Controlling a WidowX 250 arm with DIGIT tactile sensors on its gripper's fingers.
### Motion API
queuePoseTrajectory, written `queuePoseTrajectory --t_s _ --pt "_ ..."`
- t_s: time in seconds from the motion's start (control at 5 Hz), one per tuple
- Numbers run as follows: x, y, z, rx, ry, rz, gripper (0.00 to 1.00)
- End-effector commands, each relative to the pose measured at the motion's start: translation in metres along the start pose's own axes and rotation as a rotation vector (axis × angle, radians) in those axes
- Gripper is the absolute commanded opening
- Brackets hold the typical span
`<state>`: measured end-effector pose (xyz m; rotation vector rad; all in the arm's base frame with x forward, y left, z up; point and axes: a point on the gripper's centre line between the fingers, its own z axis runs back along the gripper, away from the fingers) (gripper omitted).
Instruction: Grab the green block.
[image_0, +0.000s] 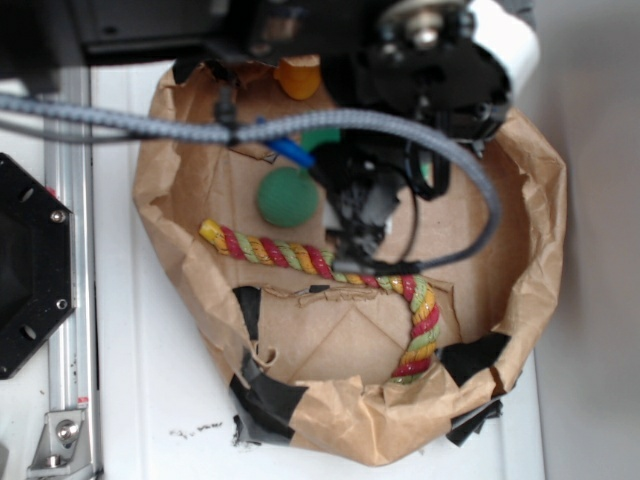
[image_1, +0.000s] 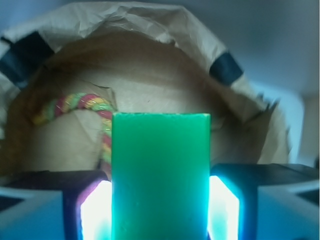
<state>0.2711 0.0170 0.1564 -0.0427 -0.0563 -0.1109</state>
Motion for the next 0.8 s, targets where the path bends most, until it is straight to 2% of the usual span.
queuePoseTrajectory --t_s 0.0,0.4,0.6 --pt "0.022 -0.012 0.006 -0.067 -0.017 0.174 0.0" --pt "0.02 -0.023 -0.005 -0.055 -0.019 0.151 0.0" --pt "0.019 -0.024 -0.01 -0.021 0.005 0.173 0.0"
